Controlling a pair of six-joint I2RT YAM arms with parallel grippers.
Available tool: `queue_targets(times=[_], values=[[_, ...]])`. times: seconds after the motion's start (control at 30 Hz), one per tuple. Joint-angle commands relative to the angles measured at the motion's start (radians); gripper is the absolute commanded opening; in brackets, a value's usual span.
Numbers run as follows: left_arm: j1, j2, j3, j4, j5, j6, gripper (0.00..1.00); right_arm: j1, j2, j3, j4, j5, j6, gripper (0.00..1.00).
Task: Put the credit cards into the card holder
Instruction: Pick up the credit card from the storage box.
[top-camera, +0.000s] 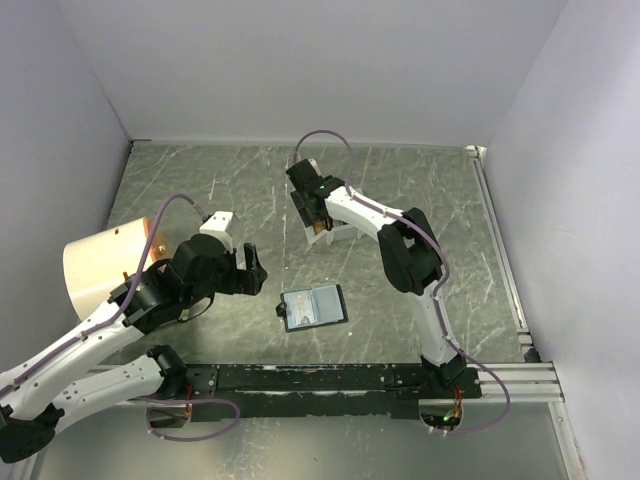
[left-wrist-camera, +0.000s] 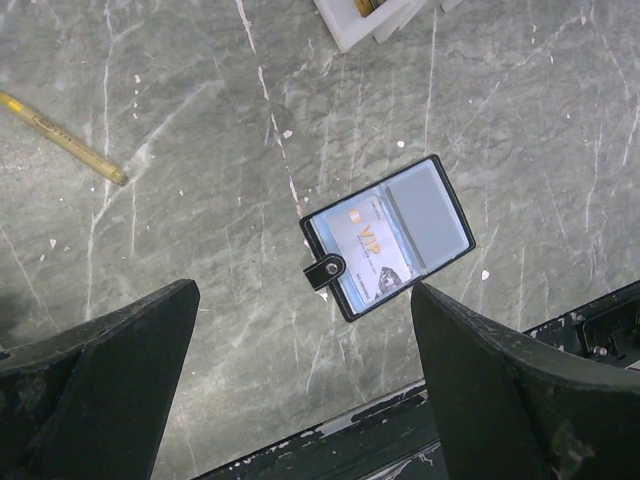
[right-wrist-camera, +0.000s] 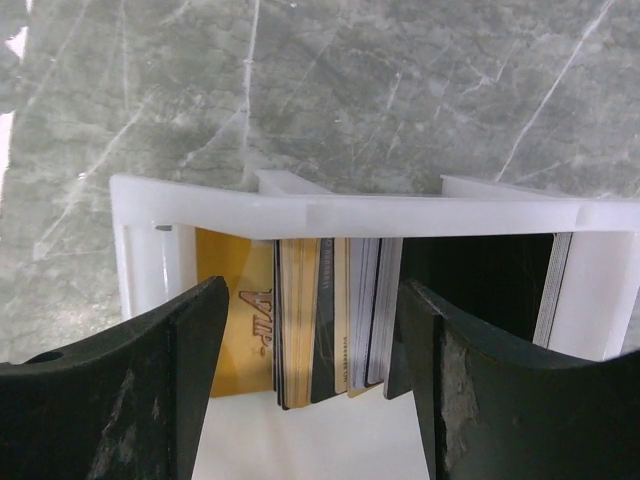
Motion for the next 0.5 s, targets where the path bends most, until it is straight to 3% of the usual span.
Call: queue_targets(times=[0.0, 0.33, 0.47], values=[[-0.005, -0.023, 0.018, -0.017, -0.032, 0.012, 0.99, 0.001, 0.030, 0.042, -0.032, 0.068, -0.017, 0.68], [-0.005, -0.025, 0.017, -0.017, -0.035, 0.010, 0.99, 0.001, 0.057, 0.042, -0.042, 0.177, -0.040, 0.65], [-0.005, -0.026, 0.015, -0.016, -0.035, 0.009, 0.99, 0.001, 0.039, 0.036, -0.034, 0.274, -0.055, 0.59]])
